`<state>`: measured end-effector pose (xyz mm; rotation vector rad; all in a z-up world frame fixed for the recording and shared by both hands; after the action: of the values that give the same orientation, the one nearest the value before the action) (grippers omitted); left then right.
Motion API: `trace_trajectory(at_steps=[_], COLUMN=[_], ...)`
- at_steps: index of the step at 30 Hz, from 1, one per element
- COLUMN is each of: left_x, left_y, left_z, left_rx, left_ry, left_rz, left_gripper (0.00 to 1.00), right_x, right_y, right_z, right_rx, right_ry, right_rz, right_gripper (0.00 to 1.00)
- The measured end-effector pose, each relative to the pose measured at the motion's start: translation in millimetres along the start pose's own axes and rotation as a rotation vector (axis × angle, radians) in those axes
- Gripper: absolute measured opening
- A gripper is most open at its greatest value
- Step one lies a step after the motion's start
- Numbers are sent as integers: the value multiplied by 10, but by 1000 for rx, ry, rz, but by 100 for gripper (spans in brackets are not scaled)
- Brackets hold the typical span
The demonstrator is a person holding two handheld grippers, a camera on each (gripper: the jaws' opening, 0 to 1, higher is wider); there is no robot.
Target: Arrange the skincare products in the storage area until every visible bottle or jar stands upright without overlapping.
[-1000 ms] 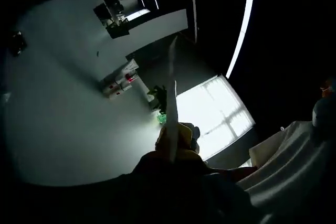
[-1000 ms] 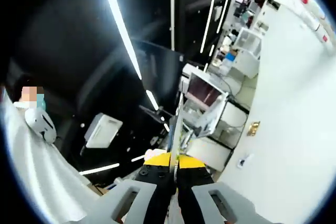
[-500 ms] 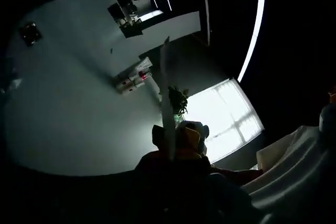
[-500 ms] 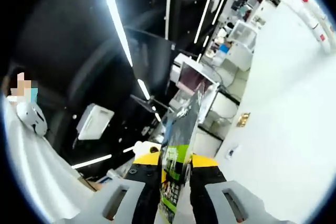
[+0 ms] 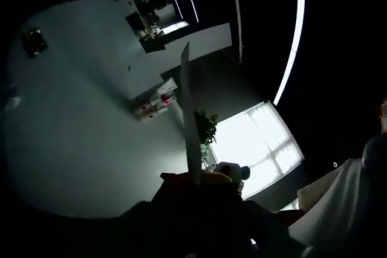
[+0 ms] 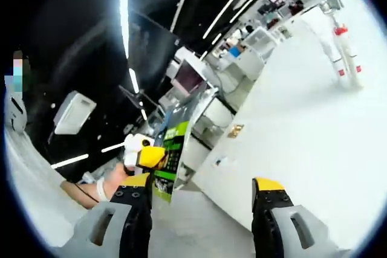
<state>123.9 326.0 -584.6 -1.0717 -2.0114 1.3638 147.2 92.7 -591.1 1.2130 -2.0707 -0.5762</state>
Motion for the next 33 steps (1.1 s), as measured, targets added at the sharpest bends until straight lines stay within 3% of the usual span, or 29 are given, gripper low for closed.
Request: trace_trajectory(at_steps=[5,8,11,15,19,26,33], left_x=[39,6,-64,-163,-247,-443,-663], left_y=[162,251,326,439,544,645,694], left_z=[-82,-154,-201,-227,-240,-243,-286], left_rx=[29,49,61,73,96,124,115], left_ry=[-20,-31,-12,39,52,114,173], left_rz=[-26,-30,-46,-80,-92,-95,-94], left_gripper=[0,0,0,0,0,0,0], right_x=[38,20,0,0,-65,-201,-202], right_y=[-80,-117,-144,-139,-100,-119,-271], right_z=[61,156,253,321,359,491,550], right_rx=[116,174,214,348,396,514,511], right_ry=[39,73,104,180,196,298,348], right_rz=[126,171,209,282,286,344,427], right_gripper=[87,90,89,84,80,70,66])
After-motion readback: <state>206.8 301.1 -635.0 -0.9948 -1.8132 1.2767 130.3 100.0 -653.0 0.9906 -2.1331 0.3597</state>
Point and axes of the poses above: the point that each gripper's makers call its tool centre point, and the gripper's own axes: x roughly backward along the fingers, y roughly to its left, z roughly out of its underside, the point moved 10 cm from there along x, roughly backward along the fingers, and after that the axes turned 4 degrees about z, right-handed, at the moved point
